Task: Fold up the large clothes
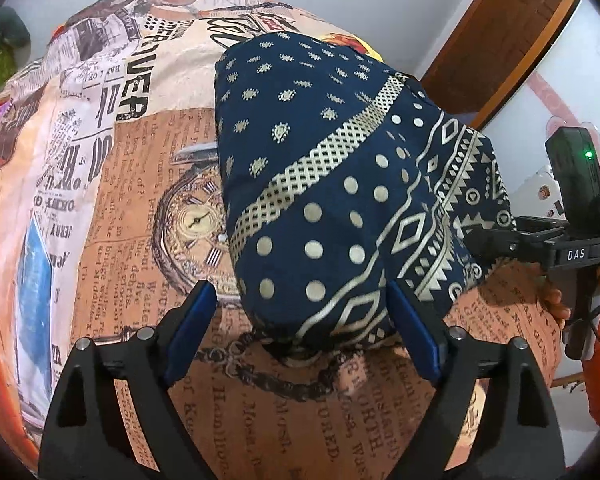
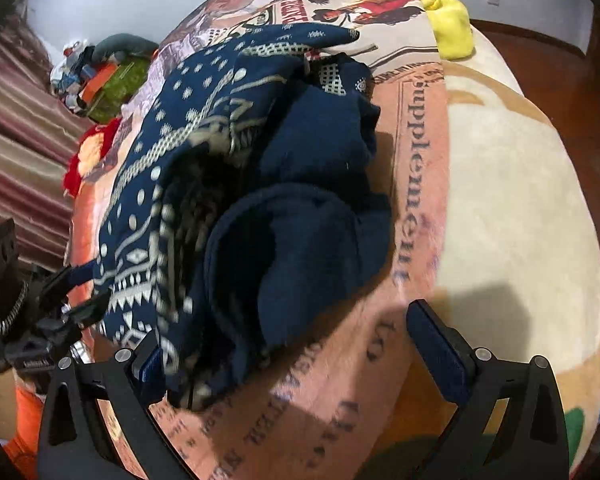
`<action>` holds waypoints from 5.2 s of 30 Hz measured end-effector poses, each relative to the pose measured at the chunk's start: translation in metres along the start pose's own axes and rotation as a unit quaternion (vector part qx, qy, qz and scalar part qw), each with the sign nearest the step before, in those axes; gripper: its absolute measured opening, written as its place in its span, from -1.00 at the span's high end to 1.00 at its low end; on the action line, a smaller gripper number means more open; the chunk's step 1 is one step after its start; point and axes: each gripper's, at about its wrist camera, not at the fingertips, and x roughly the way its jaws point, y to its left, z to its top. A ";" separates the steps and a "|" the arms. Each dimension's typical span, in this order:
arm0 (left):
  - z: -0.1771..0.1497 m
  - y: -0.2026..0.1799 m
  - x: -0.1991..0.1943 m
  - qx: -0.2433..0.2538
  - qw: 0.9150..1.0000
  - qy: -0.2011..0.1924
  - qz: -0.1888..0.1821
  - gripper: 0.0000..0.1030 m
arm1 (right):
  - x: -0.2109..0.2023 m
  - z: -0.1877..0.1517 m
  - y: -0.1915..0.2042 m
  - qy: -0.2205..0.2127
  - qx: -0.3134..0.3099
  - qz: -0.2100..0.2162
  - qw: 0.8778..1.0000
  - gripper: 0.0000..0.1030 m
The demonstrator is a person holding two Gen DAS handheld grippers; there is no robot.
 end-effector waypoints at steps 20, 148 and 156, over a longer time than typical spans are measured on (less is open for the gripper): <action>0.067 0.043 -0.022 -0.074 0.996 -0.023 -0.036 -0.69 | -0.034 0.052 0.011 -0.047 0.047 0.039 0.997 -0.99; -0.041 0.229 -0.100 -0.116 0.968 -0.105 0.194 -0.85 | 0.071 0.059 0.295 -0.034 -0.315 -0.020 0.948 -0.93; -0.046 0.255 -0.051 -0.156 0.973 -0.062 0.159 -0.86 | 0.139 0.058 0.294 0.005 -0.330 -0.074 0.941 -0.93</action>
